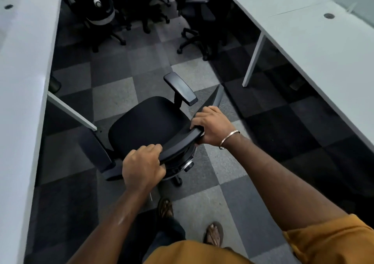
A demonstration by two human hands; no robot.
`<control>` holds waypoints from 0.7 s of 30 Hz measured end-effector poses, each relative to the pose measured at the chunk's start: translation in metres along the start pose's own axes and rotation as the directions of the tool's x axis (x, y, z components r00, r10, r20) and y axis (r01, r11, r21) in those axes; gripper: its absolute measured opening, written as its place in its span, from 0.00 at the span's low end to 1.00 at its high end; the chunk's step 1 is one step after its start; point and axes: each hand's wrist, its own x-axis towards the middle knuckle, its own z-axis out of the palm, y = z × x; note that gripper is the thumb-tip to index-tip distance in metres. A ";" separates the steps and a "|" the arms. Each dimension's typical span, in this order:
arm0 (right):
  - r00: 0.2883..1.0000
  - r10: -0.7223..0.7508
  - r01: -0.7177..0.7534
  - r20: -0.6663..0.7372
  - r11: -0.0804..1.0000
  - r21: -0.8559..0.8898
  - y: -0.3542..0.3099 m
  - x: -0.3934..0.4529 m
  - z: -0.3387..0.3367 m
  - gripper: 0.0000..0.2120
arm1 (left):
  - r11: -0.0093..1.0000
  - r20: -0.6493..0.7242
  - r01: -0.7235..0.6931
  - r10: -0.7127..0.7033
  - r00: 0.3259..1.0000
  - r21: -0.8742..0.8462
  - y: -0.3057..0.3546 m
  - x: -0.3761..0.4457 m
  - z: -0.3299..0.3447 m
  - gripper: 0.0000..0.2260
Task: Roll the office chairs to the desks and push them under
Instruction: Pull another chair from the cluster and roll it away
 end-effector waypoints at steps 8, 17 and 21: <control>0.995 0.077 -0.072 -0.060 0.994 0.078 -0.032 -0.104 -0.002 0.24 | 0.982 0.005 -0.188 0.188 0.982 -0.012 0.011 -0.058 -0.007 0.12; 0.952 0.252 -0.252 -0.174 0.967 0.026 -0.094 -0.223 0.003 0.19 | 0.888 0.008 -0.446 0.450 0.893 -0.109 0.022 -0.123 -0.012 0.12; 0.918 0.349 -0.357 -0.190 0.934 -0.013 -0.132 -0.258 0.008 0.21 | 0.836 0.051 -0.533 0.543 0.838 -0.131 0.014 -0.140 -0.013 0.14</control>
